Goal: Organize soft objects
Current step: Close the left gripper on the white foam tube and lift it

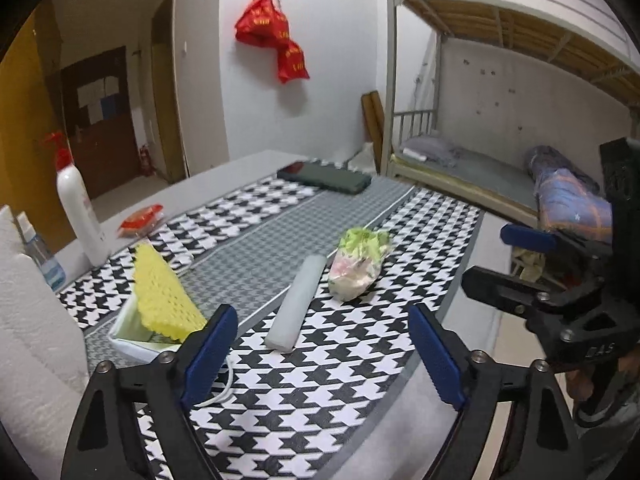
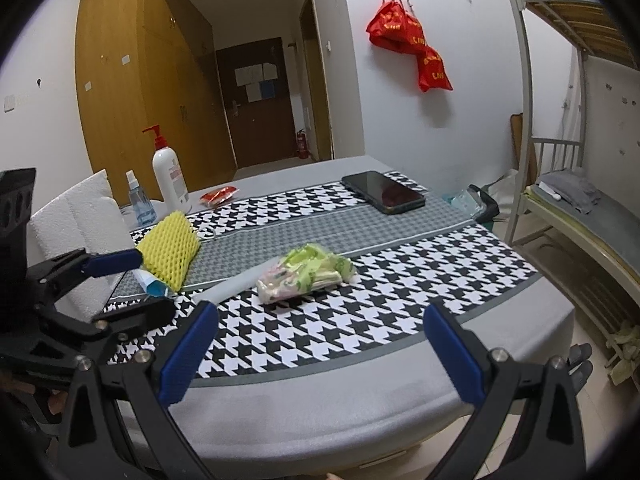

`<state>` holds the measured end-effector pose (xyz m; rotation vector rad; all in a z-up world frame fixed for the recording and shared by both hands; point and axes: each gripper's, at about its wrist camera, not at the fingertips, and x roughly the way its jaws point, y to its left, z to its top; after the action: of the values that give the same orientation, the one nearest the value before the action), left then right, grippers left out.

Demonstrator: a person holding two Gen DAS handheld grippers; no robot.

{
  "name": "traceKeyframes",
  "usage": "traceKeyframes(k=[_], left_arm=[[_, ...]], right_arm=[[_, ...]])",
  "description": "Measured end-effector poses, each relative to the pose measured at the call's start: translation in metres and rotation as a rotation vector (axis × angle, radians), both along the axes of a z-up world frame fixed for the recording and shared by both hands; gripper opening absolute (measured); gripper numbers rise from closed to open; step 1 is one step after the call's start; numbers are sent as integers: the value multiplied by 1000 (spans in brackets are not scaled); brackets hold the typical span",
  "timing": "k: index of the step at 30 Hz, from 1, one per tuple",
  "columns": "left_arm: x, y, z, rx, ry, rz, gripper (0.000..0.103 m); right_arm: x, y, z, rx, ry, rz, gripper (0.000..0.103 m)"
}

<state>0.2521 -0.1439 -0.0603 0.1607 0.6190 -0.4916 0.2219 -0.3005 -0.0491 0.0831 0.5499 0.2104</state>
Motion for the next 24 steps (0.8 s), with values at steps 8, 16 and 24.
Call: traceKeyframes(k=[8, 16, 24], left_arm=[[25, -3, -16, 25, 58, 13, 75], [45, -5, -28, 44, 134, 24, 64], [56, -5, -37, 64, 192, 40, 45]], right_arm=[[17, 1, -4, -8, 23, 11, 103], [34, 7, -10, -11, 46, 36, 103], [43, 10, -15, -1, 58, 59, 103]])
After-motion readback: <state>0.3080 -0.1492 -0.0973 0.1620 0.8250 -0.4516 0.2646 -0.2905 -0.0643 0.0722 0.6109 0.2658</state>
